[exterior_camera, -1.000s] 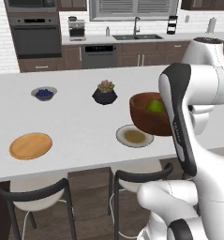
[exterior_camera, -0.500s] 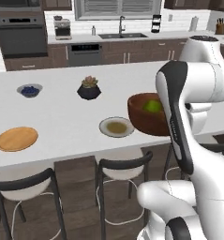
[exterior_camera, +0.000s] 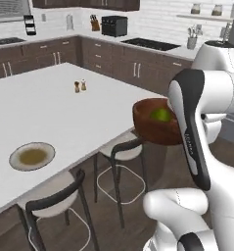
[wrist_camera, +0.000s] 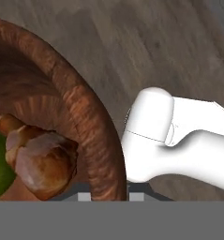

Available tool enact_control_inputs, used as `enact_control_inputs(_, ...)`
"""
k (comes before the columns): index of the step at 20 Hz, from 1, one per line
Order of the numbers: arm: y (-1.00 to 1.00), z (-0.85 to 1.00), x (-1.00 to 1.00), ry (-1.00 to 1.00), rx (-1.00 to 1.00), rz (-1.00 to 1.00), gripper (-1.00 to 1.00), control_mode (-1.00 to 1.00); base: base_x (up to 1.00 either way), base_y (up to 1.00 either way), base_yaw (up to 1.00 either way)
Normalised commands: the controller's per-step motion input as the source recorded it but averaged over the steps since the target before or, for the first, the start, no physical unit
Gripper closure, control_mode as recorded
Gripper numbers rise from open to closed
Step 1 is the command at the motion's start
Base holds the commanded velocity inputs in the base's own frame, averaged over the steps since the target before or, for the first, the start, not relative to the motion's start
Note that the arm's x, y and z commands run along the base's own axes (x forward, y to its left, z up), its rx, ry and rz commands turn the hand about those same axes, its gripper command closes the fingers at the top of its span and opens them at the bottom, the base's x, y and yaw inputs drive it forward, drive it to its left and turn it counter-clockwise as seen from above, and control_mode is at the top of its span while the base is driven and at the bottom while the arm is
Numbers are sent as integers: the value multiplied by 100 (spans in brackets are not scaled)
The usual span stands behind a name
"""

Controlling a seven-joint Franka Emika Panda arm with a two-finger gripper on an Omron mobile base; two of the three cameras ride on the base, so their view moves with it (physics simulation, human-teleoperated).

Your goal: Pick the chicken drumstick and lime from their plates and place them in the bowl. Then put the bowl in the fridge.

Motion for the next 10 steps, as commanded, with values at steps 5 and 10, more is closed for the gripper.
enact_control_inputs(5,0,0,0,0,0,0,100,100,0,1,-100)
enact_control_inputs(10,0,0,0,0,0,0,100,100,0,1,-99)
